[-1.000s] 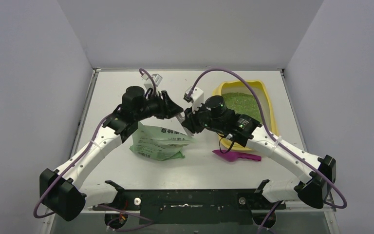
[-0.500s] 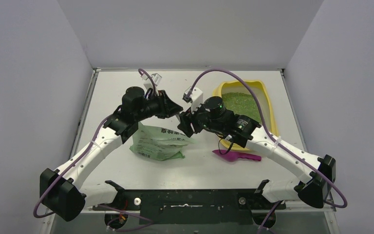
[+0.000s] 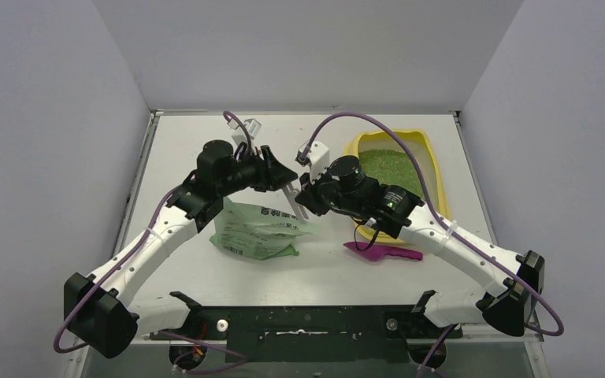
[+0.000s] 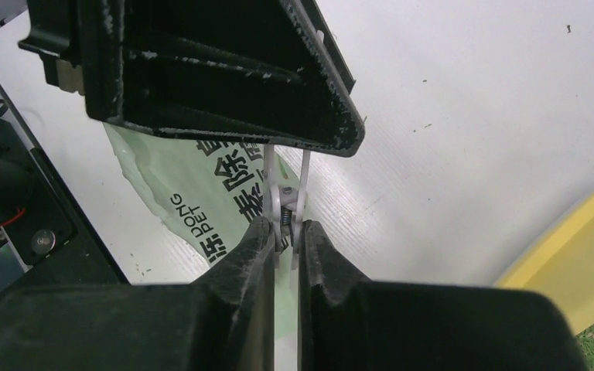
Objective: Fill the litter box with clean litter
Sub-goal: Clamp the cat litter bag at the center of the board.
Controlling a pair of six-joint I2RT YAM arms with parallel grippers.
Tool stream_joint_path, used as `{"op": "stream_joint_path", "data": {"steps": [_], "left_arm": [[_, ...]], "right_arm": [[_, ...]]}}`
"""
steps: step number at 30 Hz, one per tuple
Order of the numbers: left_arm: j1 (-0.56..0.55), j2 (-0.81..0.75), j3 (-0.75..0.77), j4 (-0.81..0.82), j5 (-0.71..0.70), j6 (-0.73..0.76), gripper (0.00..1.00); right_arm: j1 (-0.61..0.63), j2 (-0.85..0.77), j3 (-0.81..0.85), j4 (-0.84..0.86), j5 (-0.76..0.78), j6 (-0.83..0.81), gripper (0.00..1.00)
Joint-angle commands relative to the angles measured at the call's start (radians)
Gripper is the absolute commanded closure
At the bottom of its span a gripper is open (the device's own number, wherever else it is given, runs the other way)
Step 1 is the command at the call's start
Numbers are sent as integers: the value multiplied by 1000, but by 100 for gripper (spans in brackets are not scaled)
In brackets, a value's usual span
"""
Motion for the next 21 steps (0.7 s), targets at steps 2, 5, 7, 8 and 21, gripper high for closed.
{"op": "stream_joint_path", "data": {"steps": [2,5,7,8,21], "left_arm": [[33,-67,55,-86,-5,119,38],[95,-97,82,-200,45,266,28],[149,-99,112,-329,106,393,26],[177,-98,124,-382,150,454,26],[206,41,165,-811,241,991,22]], "right_arm": [[9,-45,59,13,99,-34,100],[0,-56,60,-6,108,-54,100],[-12,-62,60,-13,90,-56,100],[-22,-64,60,-16,77,-53,100],[-154,-65,36,34,-227,37,100]]}}
